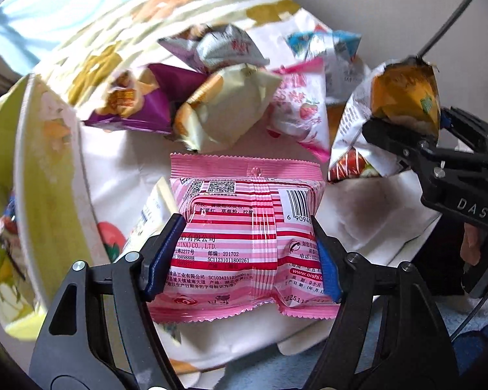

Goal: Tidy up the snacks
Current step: 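Grasp the yellow chip bag with the right tool while the left tool grasps the pink wafer pack, then lift both packets over the box and release them inside, then move both tools back from the box toward the remaining snacks, then grasp the white-blue triangular bag with the left tool while the right tool grasps the white square pack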

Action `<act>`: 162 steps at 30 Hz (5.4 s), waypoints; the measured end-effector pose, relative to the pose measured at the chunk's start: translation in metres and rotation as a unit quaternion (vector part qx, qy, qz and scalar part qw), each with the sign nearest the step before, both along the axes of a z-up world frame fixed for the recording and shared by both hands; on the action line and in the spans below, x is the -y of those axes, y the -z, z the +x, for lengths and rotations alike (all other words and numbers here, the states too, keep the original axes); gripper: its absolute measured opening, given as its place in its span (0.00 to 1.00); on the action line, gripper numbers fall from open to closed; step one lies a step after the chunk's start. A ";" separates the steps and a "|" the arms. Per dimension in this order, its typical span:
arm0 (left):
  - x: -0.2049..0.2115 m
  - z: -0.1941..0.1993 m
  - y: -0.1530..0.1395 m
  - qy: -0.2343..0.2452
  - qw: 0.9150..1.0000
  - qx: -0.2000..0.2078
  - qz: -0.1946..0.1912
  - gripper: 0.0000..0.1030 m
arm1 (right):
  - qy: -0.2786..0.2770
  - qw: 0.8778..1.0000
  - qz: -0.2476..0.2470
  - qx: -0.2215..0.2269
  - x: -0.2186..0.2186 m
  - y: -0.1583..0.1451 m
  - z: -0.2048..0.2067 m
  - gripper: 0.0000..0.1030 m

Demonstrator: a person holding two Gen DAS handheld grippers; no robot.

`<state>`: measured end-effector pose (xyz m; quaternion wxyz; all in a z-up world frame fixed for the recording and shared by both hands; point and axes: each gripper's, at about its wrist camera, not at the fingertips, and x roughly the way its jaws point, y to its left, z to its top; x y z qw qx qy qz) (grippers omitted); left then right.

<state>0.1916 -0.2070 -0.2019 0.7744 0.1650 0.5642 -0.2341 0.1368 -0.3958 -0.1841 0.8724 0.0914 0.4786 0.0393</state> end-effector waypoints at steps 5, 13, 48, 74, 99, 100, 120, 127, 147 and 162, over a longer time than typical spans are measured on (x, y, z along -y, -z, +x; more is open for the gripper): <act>-0.017 -0.011 -0.033 -0.038 0.998 0.035 -0.025 0.68 | -0.026 1.000 -0.006 0.014 -0.005 -0.024 -0.010 0.65; -0.064 -0.014 -0.091 -0.102 0.988 0.097 -0.056 0.68 | -0.076 0.996 -0.005 0.050 -0.026 -0.070 -0.005 0.65; -0.347 0.213 -0.067 -0.188 0.975 0.103 -0.065 0.99 | -0.144 0.989 0.020 0.033 -0.322 -0.085 0.174 0.65; -0.374 0.137 -0.062 -0.239 0.966 0.091 -0.046 0.99 | -0.183 0.983 0.034 -0.004 -0.340 -0.057 0.193 1.00; -0.310 0.072 -0.102 -0.154 0.977 0.111 -0.099 0.99 | -0.085 0.996 0.016 0.037 -0.285 -0.111 0.094 1.00; -0.300 0.069 -0.104 -0.144 0.978 0.110 -0.106 0.99 | -0.073 0.997 0.008 0.038 -0.277 -0.114 0.087 1.00; -0.089 -0.028 -0.077 -0.007 0.993 0.122 0.005 0.99 | 0.015 1.000 -0.024 0.002 -0.070 -0.099 -0.020 1.00; -0.043 -0.036 -0.034 0.039 0.990 0.101 0.087 0.99 | -0.008 0.999 -0.027 -0.040 -0.031 -0.059 -0.037 1.00; -0.017 0.002 0.073 0.118 0.964 0.011 0.236 0.99 | 0.038 0.992 -0.010 -0.120 -0.022 0.029 -0.046 1.00; -0.023 0.014 0.089 0.067 0.979 -0.015 0.192 0.80 | 0.030 0.988 -0.045 -0.143 -0.019 0.059 -0.037 1.00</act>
